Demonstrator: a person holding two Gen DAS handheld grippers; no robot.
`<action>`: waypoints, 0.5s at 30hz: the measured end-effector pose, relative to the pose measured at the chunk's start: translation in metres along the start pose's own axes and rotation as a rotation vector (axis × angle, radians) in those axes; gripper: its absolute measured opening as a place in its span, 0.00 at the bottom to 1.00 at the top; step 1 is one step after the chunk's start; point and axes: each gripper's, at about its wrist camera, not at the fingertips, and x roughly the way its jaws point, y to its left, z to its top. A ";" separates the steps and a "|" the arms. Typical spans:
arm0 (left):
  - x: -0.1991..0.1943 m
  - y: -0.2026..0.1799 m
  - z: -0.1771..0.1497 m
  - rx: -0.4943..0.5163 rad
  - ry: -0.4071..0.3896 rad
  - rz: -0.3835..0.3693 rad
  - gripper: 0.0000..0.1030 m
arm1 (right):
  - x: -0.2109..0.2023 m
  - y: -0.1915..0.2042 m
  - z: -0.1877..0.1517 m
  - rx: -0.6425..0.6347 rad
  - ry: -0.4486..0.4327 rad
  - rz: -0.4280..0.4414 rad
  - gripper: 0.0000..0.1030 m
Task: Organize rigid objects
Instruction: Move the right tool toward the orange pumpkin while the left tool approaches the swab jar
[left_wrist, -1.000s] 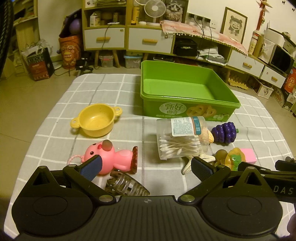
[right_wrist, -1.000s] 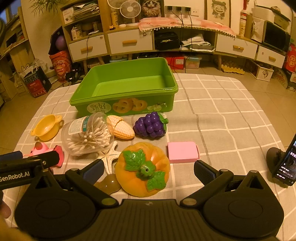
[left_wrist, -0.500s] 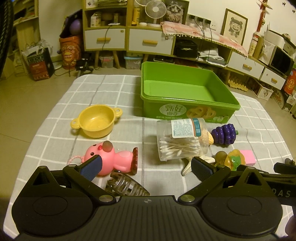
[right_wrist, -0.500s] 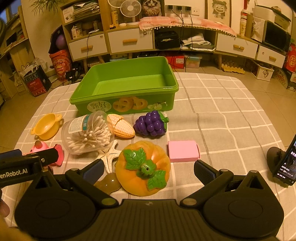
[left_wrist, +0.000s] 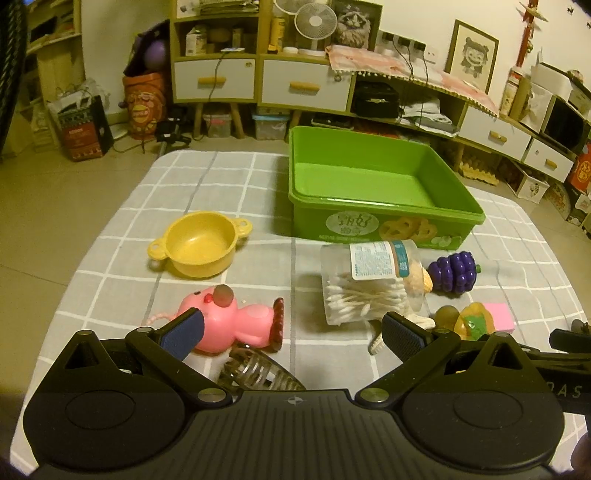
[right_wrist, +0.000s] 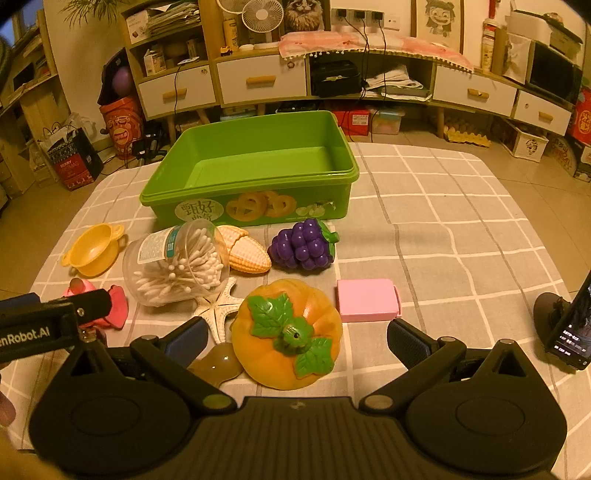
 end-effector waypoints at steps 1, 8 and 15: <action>0.000 0.001 0.001 -0.002 -0.002 0.001 0.98 | 0.000 0.000 0.000 0.001 0.000 0.001 0.83; -0.003 0.008 0.007 0.000 -0.013 -0.006 0.98 | 0.000 0.002 0.001 -0.012 0.003 0.018 0.83; -0.004 0.013 0.013 0.014 -0.039 -0.057 0.98 | -0.004 0.002 0.007 -0.065 0.008 0.085 0.83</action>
